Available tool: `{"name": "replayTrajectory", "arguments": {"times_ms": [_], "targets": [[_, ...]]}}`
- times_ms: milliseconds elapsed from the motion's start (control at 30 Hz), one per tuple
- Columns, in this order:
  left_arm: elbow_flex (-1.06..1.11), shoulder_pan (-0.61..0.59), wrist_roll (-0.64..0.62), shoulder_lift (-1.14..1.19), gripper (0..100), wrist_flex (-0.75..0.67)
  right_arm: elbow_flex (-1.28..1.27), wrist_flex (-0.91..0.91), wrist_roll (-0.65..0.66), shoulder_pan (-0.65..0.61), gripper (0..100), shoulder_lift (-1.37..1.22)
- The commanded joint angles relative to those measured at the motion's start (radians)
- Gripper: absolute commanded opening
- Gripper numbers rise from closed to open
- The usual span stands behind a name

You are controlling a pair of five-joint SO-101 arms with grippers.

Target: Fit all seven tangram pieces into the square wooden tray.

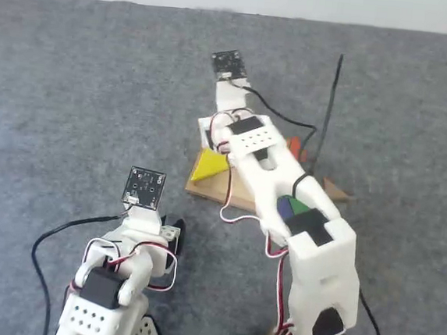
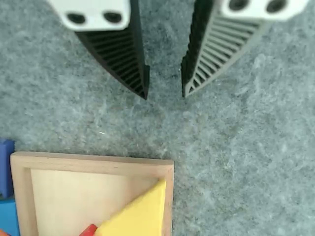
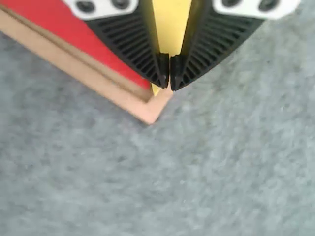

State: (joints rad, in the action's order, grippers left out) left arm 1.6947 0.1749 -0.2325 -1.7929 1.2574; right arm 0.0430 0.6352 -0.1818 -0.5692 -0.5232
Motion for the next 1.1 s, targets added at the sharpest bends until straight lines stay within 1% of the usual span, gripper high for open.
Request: {"name": "replayTrajectory", "arguments": {"times_ms": [0,167,333,433,567,667,733,833,900,967,1067], "targets": [[-0.012,0.002,-0.006,-0.017,11,0.002,0.049,0.059,0.0,-0.048,0.8,0.012],[-0.012,0.002,-0.006,-0.017,11,0.002,0.052,0.104,0.121,-0.038,0.8,0.021],[-0.012,0.002,-0.006,-0.017,11,0.002,0.041,0.127,0.146,-0.018,0.7,0.116],[-0.012,0.002,-0.006,-0.017,11,0.002,0.031,0.15,0.157,0.018,0.7,0.173],[-0.012,0.002,-0.006,-0.017,11,0.002,0.018,0.151,0.287,0.094,0.7,0.216],[-0.012,0.002,-0.006,-0.017,11,0.002,0.011,0.194,0.293,0.124,0.7,0.271],[-0.012,0.002,-0.006,-0.017,11,0.002,0.011,0.257,0.293,0.097,0.7,0.323],[-0.012,0.002,-0.006,-0.017,11,0.002,0.005,0.364,0.295,0.022,0.7,0.383],[-0.012,0.002,-0.006,-0.017,11,0.002,-0.041,0.414,0.299,-0.019,0.7,0.414],[-0.012,0.002,-0.006,-0.017,11,0.002,-0.121,0.438,0.302,-0.039,0.7,0.433],[-0.012,0.002,-0.006,-0.017,11,0.002,-0.269,0.384,0.302,-0.042,0.7,0.447]]}}
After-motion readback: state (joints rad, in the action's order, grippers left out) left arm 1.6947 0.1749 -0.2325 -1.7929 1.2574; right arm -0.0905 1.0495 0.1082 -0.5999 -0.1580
